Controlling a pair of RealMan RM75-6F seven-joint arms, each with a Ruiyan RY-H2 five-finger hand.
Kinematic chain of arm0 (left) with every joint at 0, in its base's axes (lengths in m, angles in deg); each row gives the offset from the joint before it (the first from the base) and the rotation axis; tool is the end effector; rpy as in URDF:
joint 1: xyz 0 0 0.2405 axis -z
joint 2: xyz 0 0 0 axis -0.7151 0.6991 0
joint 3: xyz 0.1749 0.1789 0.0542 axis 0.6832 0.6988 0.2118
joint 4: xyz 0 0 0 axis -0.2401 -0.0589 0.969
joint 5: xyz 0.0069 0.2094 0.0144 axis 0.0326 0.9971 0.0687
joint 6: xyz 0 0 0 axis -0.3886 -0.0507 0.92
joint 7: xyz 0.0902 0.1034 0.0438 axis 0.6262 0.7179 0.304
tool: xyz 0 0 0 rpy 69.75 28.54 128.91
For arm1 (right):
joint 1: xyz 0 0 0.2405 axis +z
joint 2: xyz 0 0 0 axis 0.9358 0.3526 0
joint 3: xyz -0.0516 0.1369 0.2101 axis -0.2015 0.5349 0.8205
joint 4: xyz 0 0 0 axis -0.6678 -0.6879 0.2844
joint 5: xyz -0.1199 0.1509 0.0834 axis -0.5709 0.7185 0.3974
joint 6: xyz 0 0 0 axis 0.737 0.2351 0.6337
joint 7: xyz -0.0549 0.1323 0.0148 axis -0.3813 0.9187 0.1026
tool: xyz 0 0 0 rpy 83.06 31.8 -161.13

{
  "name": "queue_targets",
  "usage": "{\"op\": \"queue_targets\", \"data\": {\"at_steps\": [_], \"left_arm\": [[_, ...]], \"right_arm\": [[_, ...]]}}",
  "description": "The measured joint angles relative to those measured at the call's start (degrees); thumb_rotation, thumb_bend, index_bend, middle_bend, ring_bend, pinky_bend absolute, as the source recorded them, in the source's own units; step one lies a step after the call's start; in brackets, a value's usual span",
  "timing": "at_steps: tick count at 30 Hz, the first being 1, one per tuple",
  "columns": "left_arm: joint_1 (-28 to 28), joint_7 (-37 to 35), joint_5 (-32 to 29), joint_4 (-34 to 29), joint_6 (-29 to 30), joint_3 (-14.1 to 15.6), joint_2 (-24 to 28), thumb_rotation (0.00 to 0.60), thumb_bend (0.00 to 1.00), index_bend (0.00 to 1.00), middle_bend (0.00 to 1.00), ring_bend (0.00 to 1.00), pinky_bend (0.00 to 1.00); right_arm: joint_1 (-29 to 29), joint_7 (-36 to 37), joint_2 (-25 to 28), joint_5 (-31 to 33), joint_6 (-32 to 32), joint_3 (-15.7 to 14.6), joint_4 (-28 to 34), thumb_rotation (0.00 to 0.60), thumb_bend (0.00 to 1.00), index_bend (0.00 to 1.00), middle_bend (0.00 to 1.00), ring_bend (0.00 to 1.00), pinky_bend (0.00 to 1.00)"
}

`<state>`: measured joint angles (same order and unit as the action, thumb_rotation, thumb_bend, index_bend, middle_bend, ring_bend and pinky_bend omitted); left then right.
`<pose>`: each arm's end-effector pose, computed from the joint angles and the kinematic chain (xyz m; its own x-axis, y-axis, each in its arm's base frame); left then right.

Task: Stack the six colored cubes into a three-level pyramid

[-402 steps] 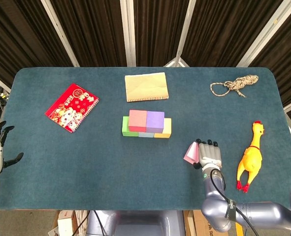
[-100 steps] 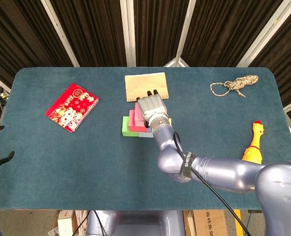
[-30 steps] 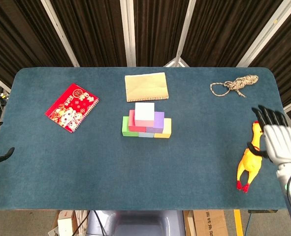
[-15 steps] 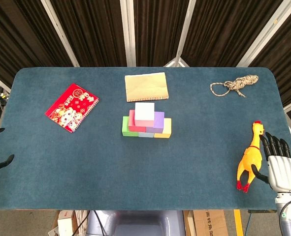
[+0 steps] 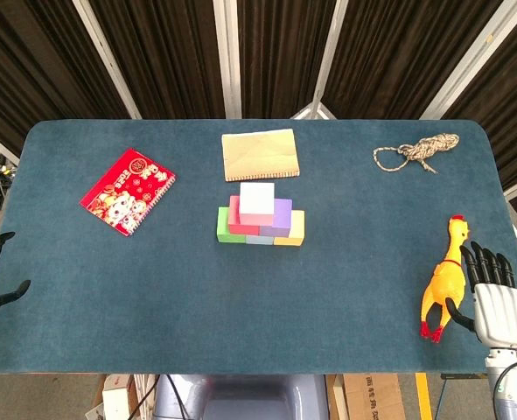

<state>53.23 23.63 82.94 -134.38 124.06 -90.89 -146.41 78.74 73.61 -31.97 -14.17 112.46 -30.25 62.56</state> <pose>-0.3188 0.2131 0.1546 0.4385 -0.0511 0.8973 0.8910 0.1553 -0.4266 -0.3018 -0.1898 0.1465 0.4193 0.0102 0.9078 -0.9044 0.0922 0.4167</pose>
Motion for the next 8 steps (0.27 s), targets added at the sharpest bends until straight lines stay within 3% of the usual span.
{"op": "queue_targets", "data": {"at_steps": [8], "left_arm": [[-0.5, 0.1, 1.7, 0.7, 2.4, 0.1, -0.6, 0.600, 0.25, 0.19, 0.04, 0.00, 0.00]], "right_arm": [[-1.1, 1.2, 0.8, -1.5, 0.3, 0.9, 1.0, 0.600, 0.33, 0.05, 0.03, 0.00, 0.00]]}}
